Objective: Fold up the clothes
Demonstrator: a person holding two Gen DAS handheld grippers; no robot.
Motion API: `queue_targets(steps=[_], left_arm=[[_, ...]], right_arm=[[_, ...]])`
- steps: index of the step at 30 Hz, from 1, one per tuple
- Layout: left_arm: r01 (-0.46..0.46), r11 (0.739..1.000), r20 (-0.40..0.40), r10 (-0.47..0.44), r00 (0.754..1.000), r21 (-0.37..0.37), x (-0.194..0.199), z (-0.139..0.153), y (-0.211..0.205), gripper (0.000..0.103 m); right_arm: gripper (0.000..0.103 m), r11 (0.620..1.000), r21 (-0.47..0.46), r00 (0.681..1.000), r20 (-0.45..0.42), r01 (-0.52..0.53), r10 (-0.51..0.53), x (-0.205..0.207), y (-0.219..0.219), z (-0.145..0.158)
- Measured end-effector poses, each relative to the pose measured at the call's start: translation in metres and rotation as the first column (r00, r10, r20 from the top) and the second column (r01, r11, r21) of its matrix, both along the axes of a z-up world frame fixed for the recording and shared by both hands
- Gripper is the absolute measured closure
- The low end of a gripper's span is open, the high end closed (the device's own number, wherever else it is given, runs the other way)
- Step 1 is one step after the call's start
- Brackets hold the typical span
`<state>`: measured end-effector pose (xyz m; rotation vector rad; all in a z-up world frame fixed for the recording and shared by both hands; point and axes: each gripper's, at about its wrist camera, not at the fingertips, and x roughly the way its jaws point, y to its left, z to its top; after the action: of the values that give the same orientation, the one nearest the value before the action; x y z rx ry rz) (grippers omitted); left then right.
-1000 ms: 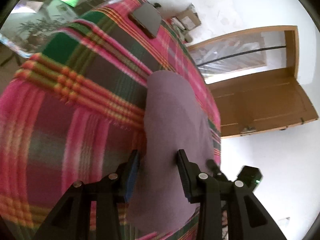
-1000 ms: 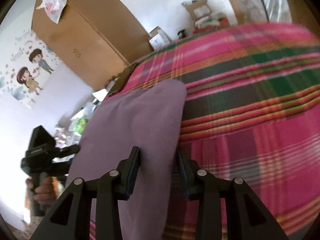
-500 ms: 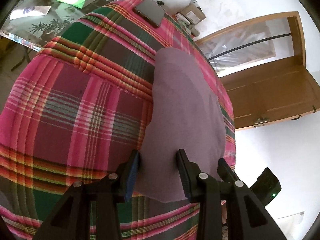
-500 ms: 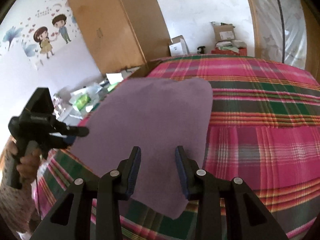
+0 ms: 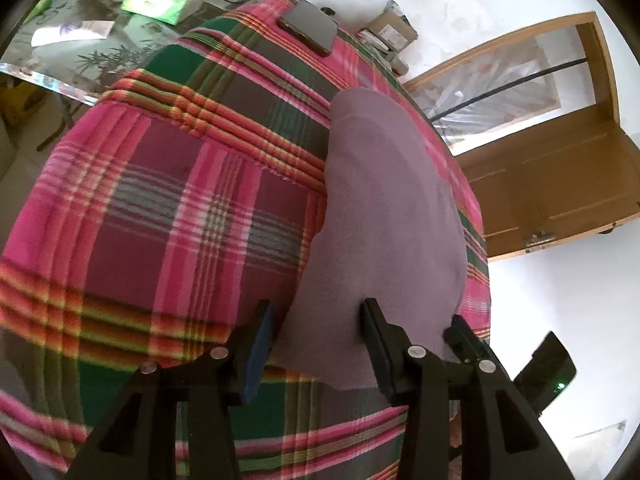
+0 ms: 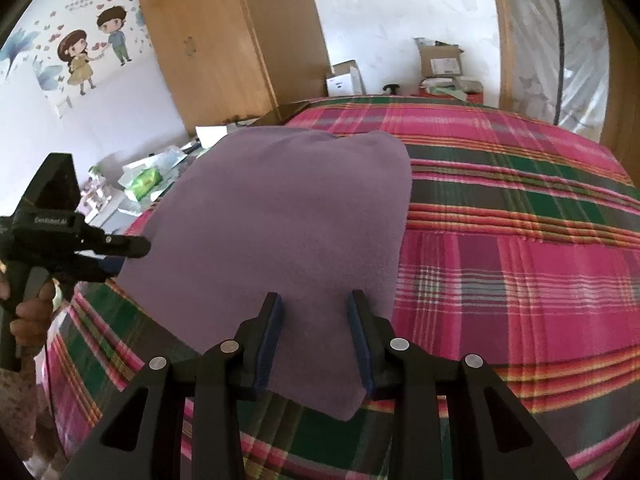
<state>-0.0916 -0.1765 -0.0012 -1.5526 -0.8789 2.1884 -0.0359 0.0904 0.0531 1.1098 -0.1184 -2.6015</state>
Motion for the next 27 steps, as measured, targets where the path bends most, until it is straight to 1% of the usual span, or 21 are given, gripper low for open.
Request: queue_targets(steps=[3,6,9,13,15,18,20,24,27], left_arm=[[0.002,1.0,-0.005,-0.002,1.0,-0.024,0.005,0.002,0.003,0.057],[-0.007,0.999,-0.008,0.006,1.0,-0.036,0.006,0.0,0.004,0.057],[-0.01,0.998,-0.015,0.009,1.0,-0.06,0.005,-0.001,0.007,0.057],[-0.026,0.997,-0.013,0.025,1.0,-0.07,0.005,-0.001,0.011,0.057],[-0.035,0.993,-0.027,0.032,0.999,-0.115,0.009,0.003,0.019,0.057],[-0.033,0.984,-0.055,0.024,0.998,-0.172,0.014,0.011,0.03,0.058],[-0.029,0.981,-0.065,0.016,0.998,-0.19,0.02,0.016,0.034,0.059],[-0.035,0.972,-0.119,0.007,0.993,-0.233,0.039,0.027,0.04,0.059],[-0.047,0.966,-0.137,0.012,0.991,-0.253,0.05,0.029,0.049,0.059]], right_arm=[[0.068,1.0,0.017,0.999,-0.043,-0.022,0.023,0.014,-0.004,0.004],[0.068,0.998,0.06,0.999,-0.015,-0.029,0.03,0.016,-0.009,-0.003],[0.068,0.997,0.074,1.0,-0.008,-0.018,0.018,0.015,-0.009,-0.006],[0.068,0.996,0.093,1.0,-0.006,-0.011,0.012,0.014,-0.011,-0.008],[0.067,0.995,0.102,1.0,-0.006,-0.008,0.009,0.013,-0.012,-0.008],[0.067,0.996,0.082,1.0,0.008,0.018,-0.018,0.015,-0.009,-0.005],[0.067,0.997,0.062,0.999,0.006,0.035,-0.036,0.021,-0.005,-0.001],[0.066,0.998,0.03,0.998,-0.008,0.064,-0.064,0.036,0.0,0.009],[0.066,0.997,0.015,0.997,-0.009,0.074,-0.074,0.046,-0.001,0.013]])
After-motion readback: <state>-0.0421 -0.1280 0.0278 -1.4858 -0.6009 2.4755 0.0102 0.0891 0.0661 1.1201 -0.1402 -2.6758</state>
